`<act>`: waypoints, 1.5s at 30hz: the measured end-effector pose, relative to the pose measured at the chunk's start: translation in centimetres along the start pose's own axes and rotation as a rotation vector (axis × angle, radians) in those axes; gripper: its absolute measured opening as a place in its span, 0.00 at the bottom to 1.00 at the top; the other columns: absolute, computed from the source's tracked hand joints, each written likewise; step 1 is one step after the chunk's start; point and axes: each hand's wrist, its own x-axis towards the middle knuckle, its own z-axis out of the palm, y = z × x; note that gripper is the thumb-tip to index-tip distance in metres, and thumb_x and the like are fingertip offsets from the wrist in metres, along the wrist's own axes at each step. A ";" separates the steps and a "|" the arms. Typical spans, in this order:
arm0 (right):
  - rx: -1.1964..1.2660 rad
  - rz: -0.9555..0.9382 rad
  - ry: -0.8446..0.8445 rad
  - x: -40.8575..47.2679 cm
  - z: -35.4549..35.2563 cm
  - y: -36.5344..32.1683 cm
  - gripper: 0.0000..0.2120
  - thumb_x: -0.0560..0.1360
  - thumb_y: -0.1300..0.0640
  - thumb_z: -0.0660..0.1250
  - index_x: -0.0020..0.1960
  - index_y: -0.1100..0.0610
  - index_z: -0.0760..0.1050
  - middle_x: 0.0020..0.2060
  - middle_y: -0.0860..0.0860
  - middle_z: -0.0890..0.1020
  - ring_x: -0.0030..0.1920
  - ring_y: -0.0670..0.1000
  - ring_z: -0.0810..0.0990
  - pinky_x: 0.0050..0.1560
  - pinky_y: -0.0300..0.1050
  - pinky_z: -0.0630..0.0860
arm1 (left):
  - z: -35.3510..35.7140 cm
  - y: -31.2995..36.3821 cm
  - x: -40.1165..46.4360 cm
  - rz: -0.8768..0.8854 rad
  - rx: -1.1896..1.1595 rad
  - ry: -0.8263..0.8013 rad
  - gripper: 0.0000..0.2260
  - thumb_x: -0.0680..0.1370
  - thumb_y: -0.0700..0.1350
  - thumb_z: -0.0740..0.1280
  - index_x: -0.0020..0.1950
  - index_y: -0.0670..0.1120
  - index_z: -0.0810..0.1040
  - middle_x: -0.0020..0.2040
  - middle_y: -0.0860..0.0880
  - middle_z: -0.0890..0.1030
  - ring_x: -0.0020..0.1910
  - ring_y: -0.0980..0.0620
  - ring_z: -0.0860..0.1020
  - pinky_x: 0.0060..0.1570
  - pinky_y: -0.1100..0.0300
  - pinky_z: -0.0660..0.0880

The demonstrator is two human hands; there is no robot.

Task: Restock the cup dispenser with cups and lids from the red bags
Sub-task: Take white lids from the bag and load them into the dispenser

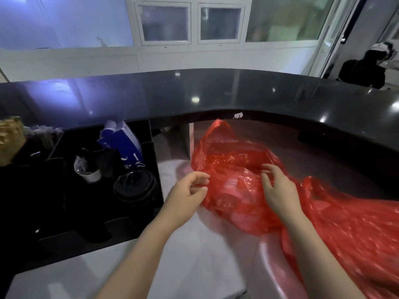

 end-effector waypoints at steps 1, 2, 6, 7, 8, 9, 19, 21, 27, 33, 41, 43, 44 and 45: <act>-0.012 0.003 -0.049 0.1 0.5 0.1 0.12 0.79 0.57 0.61 0.61 0.54 0.76 0.56 0.54 0.82 0.57 0.59 0.79 0.56 0.47 0.70 | 0.6 -0.2 0.4 -0.026 0.005 -0.028 0.13 0.77 0.42 0.66 0.53 0.61 0.75 0.51 0.57 0.81 0.46 0.63 0.78 0.46 0.73 0.72; -0.013 -0.011 -0.079 -0.1 0.9 0.0 0.11 0.80 0.56 0.61 0.59 0.53 0.77 0.54 0.53 0.83 0.56 0.59 0.80 0.54 0.47 0.71 | 1.1 -0.4 0.7 -0.061 0.016 -0.058 0.12 0.76 0.44 0.67 0.53 0.63 0.74 0.51 0.57 0.80 0.46 0.63 0.79 0.46 0.72 0.72; 0.023 -0.111 -0.173 -1.5 1.8 -0.6 0.11 0.77 0.59 0.62 0.55 0.49 0.79 0.47 0.49 0.85 0.49 0.56 0.82 0.46 0.46 0.72 | 2.3 -2.0 1.4 -0.209 0.037 -0.059 0.15 0.68 0.57 0.65 0.54 0.66 0.71 0.53 0.53 0.79 0.48 0.59 0.80 0.48 0.67 0.73; 0.003 -0.143 -0.191 -1.9 1.8 -0.7 0.11 0.76 0.58 0.64 0.55 0.47 0.79 0.45 0.49 0.85 0.47 0.55 0.82 0.44 0.45 0.71 | 2.5 -2.3 1.5 -0.225 0.049 -0.046 0.16 0.69 0.59 0.66 0.55 0.67 0.69 0.53 0.54 0.78 0.48 0.60 0.79 0.47 0.68 0.73; -0.019 -0.167 -0.204 -2.1 1.8 -0.7 0.11 0.75 0.58 0.65 0.54 0.46 0.79 0.43 0.48 0.85 0.46 0.54 0.82 0.42 0.44 0.70 | 2.7 -2.5 1.5 -0.228 0.057 -0.049 0.18 0.71 0.59 0.67 0.58 0.69 0.67 0.53 0.55 0.76 0.48 0.63 0.79 0.46 0.69 0.73; -0.034 -0.178 -0.217 -2.3 1.7 -0.7 0.12 0.74 0.58 0.65 0.54 0.46 0.79 0.43 0.48 0.85 0.45 0.54 0.82 0.42 0.44 0.71 | 2.8 -2.7 1.5 -0.224 0.042 -0.061 0.21 0.73 0.57 0.68 0.62 0.70 0.64 0.53 0.58 0.75 0.48 0.65 0.78 0.45 0.71 0.73; -0.020 -0.288 -0.484 -1.7 0.8 0.0 0.23 0.68 0.67 0.65 0.60 0.52 0.77 0.55 0.49 0.78 0.57 0.51 0.76 0.53 0.34 0.67 | 3.9 -0.4 2.6 -0.050 0.507 -0.179 0.44 0.68 0.39 0.68 0.70 0.74 0.50 0.76 0.60 0.33 0.77 0.50 0.41 0.73 0.50 0.58; 0.005 -0.268 -0.547 -1.6 0.6 0.1 0.31 0.67 0.65 0.67 0.68 0.49 0.70 0.62 0.47 0.74 0.62 0.47 0.73 0.56 0.24 0.61 | 4.2 -0.3 2.9 0.000 0.652 -0.278 0.43 0.68 0.39 0.68 0.72 0.71 0.51 0.76 0.58 0.33 0.76 0.51 0.35 0.75 0.47 0.49; -0.039 -0.223 -0.418 -2.3 0.3 0.9 0.22 0.72 0.54 0.68 0.65 0.45 0.71 0.58 0.45 0.69 0.63 0.47 0.70 0.62 0.31 0.63 | 4.4 -1.5 2.1 0.097 0.593 -0.143 0.18 0.70 0.41 0.69 0.56 0.57 0.76 0.76 0.55 0.59 0.77 0.54 0.47 0.74 0.48 0.48; 0.039 -0.248 -0.049 -3.0 -1.4 0.0 0.35 0.63 0.66 0.59 0.69 0.47 0.69 0.66 0.47 0.68 0.69 0.51 0.64 0.70 0.43 0.58 | 4.3 -1.3 1.7 0.206 0.415 -0.061 0.13 0.70 0.31 0.68 0.46 0.46 0.84 0.55 0.54 0.80 0.68 0.56 0.64 0.71 0.42 0.55; -0.118 -0.404 -0.384 -2.4 -0.8 -1.1 0.19 0.71 0.67 0.60 0.48 0.47 0.82 0.69 0.43 0.72 0.77 0.49 0.55 0.76 0.56 0.46 | 4.7 -0.6 0.9 0.380 0.311 -0.057 0.13 0.68 0.36 0.63 0.40 0.44 0.86 0.45 0.47 0.83 0.59 0.49 0.73 0.70 0.49 0.56; -0.121 -0.399 -0.399 -2.7 -1.1 -1.3 0.14 0.70 0.65 0.60 0.40 0.50 0.81 0.61 0.44 0.80 0.74 0.49 0.62 0.75 0.53 0.46 | 4.4 -0.6 0.6 0.374 0.321 -0.089 0.11 0.70 0.35 0.66 0.41 0.45 0.87 0.46 0.48 0.82 0.61 0.51 0.71 0.72 0.47 0.53; -0.143 -0.391 -0.410 -3.0 -1.3 -1.4 0.13 0.69 0.63 0.58 0.39 0.52 0.80 0.57 0.45 0.82 0.72 0.48 0.66 0.75 0.52 0.46 | 4.3 -0.7 0.5 0.371 0.324 -0.105 0.11 0.70 0.33 0.68 0.42 0.45 0.87 0.47 0.49 0.82 0.61 0.51 0.70 0.73 0.47 0.51; -0.169 -0.384 -0.409 -3.4 -1.6 -1.5 0.14 0.68 0.61 0.56 0.38 0.53 0.80 0.53 0.47 0.84 0.68 0.49 0.71 0.75 0.52 0.48 | 4.2 -0.8 0.3 0.374 0.328 -0.118 0.11 0.70 0.31 0.69 0.43 0.45 0.87 0.47 0.50 0.82 0.62 0.52 0.70 0.73 0.49 0.48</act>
